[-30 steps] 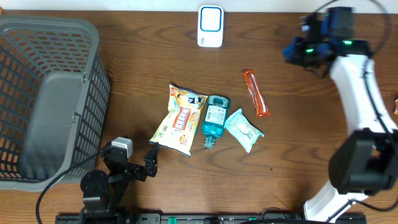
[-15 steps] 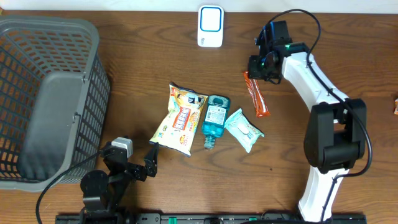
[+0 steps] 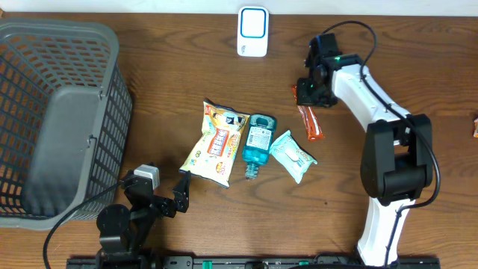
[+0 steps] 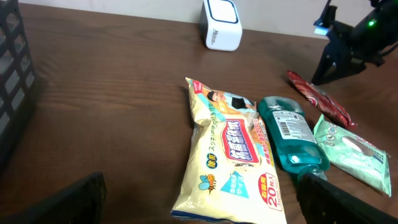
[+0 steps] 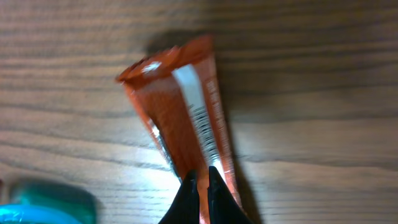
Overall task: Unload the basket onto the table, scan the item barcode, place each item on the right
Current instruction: 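Grasp the red-orange snack stick with the right gripper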
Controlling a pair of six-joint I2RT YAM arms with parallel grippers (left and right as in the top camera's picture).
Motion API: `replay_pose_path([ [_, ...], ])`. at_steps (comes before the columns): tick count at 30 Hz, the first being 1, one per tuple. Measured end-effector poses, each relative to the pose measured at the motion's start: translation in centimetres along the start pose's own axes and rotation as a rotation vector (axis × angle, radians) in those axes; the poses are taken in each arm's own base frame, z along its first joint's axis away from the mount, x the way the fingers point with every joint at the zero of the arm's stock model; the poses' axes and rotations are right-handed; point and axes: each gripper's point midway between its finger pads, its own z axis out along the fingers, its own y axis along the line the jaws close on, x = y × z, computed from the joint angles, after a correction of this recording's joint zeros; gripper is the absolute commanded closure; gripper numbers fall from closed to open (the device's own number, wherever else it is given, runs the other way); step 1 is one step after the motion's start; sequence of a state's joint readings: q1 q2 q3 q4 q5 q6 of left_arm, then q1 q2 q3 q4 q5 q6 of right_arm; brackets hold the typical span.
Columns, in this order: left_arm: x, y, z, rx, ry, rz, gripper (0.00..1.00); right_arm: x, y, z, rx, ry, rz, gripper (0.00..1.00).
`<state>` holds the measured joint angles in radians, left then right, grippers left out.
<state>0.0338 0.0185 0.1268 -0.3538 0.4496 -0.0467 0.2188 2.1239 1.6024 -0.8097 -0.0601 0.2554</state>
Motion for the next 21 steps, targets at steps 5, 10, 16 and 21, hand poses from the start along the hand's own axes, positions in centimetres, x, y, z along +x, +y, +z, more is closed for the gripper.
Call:
replay_pose_path([
  [5, 0.0, 0.0, 0.0, 0.000, 0.000, 0.000, 0.02, 1.8, 0.4, 2.0, 0.001, 0.017, -0.021, 0.99],
  [10, 0.0, 0.0, 0.0, 0.000, 0.000, 0.000, 0.02, 2.2, 0.4, 2.3, -0.008, -0.010, -0.026, 0.99],
  [16, 0.0, 0.0, 0.0, 0.000, 0.000, 0.000, 0.02, 3.1, 0.2, 2.0, 0.002, 0.026, -0.024, 0.99],
  [21, 0.0, 0.0, 0.0, 0.000, 0.000, 0.000, 0.02, 5.1, -0.3, 0.7, 0.028, 0.118, -0.016, 0.90],
])
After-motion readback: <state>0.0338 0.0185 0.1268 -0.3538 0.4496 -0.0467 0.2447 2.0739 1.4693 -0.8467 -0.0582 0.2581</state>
